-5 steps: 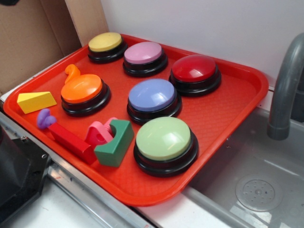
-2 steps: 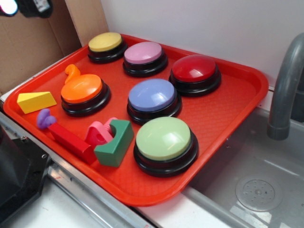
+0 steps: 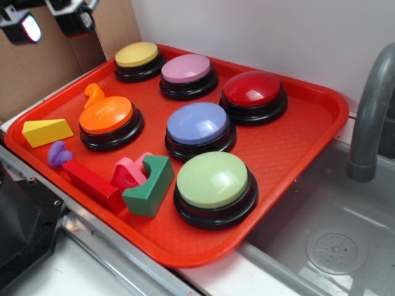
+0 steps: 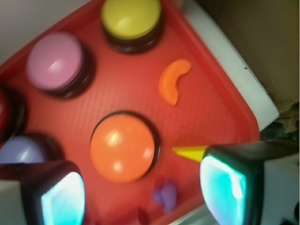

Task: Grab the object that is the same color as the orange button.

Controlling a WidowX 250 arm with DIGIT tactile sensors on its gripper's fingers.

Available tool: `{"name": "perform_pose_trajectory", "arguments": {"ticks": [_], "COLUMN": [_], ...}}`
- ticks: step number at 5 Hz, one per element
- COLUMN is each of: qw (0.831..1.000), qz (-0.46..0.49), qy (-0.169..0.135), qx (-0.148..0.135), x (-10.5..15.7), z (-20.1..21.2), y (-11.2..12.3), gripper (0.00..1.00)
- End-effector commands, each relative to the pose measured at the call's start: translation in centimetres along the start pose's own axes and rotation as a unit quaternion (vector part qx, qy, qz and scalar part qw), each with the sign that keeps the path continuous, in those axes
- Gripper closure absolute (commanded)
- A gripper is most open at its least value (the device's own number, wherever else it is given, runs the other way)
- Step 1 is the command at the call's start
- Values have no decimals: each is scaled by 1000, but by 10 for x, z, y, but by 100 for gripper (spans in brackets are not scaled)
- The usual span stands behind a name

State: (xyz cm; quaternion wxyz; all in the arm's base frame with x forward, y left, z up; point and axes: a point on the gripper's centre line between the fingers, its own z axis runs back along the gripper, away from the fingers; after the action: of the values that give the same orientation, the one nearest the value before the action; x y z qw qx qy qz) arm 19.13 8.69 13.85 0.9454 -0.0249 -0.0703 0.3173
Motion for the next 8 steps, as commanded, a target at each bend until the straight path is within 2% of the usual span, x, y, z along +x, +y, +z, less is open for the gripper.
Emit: {"name": "perform_pose_trajectory", "arguments": {"ticks": [1, 2, 3, 4, 5, 6, 8], "qw": [992, 987, 988, 988, 987, 986, 990], "qz": [107, 128, 136, 140, 148, 148, 128], "qy": [-67, -93, -74, -69, -64, -73, -59], "qx": [10, 3, -3, 2, -5, 1, -5], "x": [33, 42, 51, 54, 54, 52, 47], "z": [-51, -77, -100, -115, -121, -121, -121], "y": [28, 33, 40, 44, 44, 40, 33], "gripper": [0, 0, 0, 0, 0, 100, 100]}}
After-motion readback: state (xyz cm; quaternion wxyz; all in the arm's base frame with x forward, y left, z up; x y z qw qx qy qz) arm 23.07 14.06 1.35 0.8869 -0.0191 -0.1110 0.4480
